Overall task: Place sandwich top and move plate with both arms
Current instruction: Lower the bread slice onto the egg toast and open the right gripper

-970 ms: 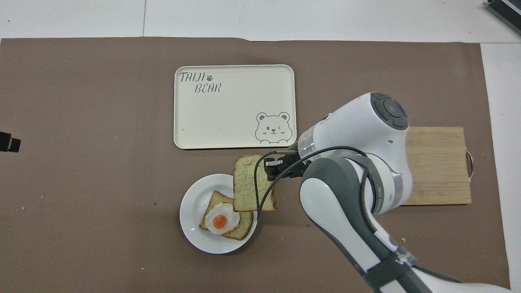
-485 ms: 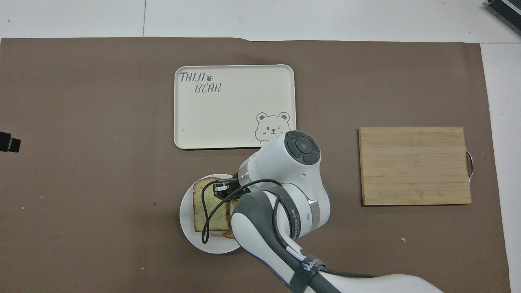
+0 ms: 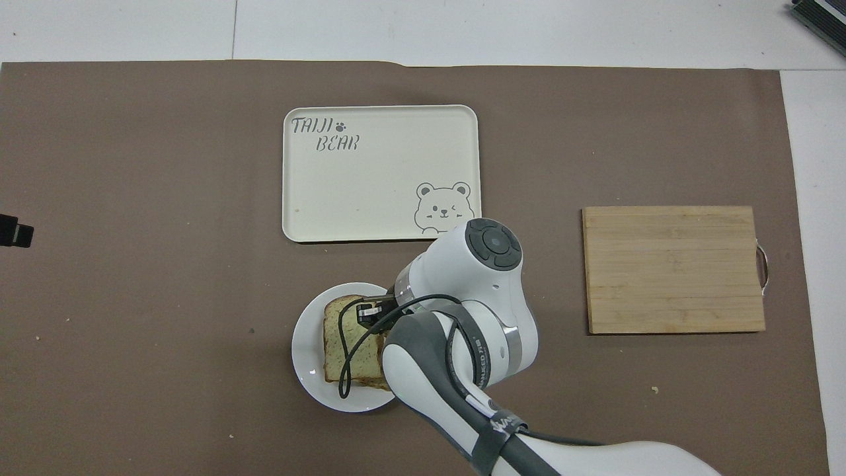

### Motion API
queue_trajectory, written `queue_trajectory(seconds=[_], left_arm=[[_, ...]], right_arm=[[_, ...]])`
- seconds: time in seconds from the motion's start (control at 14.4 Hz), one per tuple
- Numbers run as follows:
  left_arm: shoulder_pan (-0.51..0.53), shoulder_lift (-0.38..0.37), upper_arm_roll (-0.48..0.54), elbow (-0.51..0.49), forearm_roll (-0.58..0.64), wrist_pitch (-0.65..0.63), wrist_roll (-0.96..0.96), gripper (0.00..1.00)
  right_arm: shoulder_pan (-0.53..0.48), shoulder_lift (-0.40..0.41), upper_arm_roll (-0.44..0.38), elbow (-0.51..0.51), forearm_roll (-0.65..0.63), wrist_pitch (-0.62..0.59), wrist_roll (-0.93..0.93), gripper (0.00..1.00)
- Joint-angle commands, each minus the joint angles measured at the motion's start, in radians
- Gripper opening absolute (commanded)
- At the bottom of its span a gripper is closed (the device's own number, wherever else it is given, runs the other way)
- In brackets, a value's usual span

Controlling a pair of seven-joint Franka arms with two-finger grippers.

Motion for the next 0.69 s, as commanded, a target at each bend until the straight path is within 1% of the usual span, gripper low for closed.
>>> queue_trajectory(seconds=[0.0, 0.21, 0.28, 0.35, 0.42, 0.55, 0.62], left_arm=[[0.010, -0.017, -0.006, -0.016, 0.001, 0.002, -0.006, 1.00], [0.010, -0.017, -0.005, -0.016, 0.001, 0.002, -0.006, 1.00], [0.010, -0.017, -0.005, -0.016, 0.001, 0.002, -0.006, 1.00], [0.010, -0.017, -0.006, -0.016, 0.001, 0.003, -0.006, 1.00], [0.010, -0.017, -0.005, -0.016, 0.001, 0.002, -0.006, 1.00], [0.010, -0.017, -0.005, -0.016, 0.001, 0.002, -0.006, 1.00], [0.010, -0.017, -0.006, -0.016, 0.001, 0.002, -0.006, 1.00]], right_arm=[[-0.009, -0.012, 0.002, -0.021, 0.008, 0.040, 0.074, 0.00], [-0.005, -0.012, 0.002, -0.022, 0.008, 0.056, 0.107, 0.00], [-0.005, -0.012, 0.002, -0.022, 0.008, 0.054, 0.109, 0.45], [-0.005, -0.012, 0.000, -0.021, 0.001, 0.056, 0.107, 0.99], [-0.005, -0.009, 0.000, -0.013, -0.051, 0.057, 0.107, 1.00], [-0.015, -0.011, 0.000, -0.001, -0.241, 0.057, 0.110, 1.00], [-0.023, -0.017, -0.003, 0.001, -0.295, 0.057, 0.112, 1.00]])
